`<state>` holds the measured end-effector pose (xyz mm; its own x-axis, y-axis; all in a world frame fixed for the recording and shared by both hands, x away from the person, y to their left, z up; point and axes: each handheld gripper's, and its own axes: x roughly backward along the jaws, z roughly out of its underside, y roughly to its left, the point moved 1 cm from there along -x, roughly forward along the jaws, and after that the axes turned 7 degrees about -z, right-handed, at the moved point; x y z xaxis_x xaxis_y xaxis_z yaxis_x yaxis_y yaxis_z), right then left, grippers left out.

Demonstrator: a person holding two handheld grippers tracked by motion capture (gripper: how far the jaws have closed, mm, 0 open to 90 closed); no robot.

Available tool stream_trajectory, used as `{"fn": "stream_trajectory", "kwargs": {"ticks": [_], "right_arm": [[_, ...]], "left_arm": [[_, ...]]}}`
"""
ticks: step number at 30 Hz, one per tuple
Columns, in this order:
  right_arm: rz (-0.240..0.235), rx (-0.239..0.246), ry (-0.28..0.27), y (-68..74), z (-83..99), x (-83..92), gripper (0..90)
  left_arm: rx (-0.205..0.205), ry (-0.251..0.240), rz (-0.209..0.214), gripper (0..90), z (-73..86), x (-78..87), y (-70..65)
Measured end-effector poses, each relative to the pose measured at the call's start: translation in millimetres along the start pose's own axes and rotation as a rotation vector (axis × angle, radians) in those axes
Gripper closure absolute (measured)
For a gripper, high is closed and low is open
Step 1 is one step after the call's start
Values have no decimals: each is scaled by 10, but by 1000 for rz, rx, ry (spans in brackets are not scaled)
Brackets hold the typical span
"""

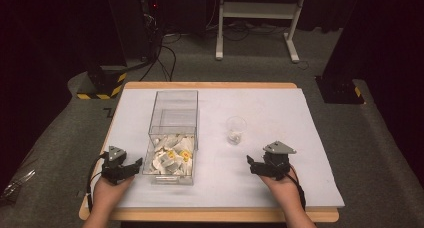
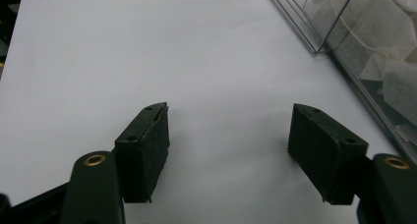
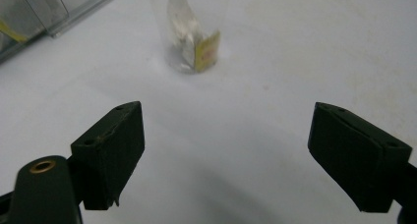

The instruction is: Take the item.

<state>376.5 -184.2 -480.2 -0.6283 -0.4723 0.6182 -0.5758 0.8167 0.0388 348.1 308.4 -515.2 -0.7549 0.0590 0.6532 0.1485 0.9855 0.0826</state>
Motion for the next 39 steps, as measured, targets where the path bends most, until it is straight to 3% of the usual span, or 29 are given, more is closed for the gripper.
{"fn": "stream_trajectory", "kwargs": {"ticks": [7, 15, 26, 39], "right_arm": [[24, -14, 62, -56, 220, 22, 149], [32, -19, 113, -41, 348, -35, 159], [35, -16, 101, -25, 362, -43, 165], [42, -17, 102, -24, 362, -44, 154]], "left_arm": [[0, 0, 0, 321, 0, 0, -1], [-4, -1, -4, 322, 0, 2, -3], [-1, 2, -2, 327, -3, 3, 1], [2, -45, 48, 353, 23, 168, 57]]}}
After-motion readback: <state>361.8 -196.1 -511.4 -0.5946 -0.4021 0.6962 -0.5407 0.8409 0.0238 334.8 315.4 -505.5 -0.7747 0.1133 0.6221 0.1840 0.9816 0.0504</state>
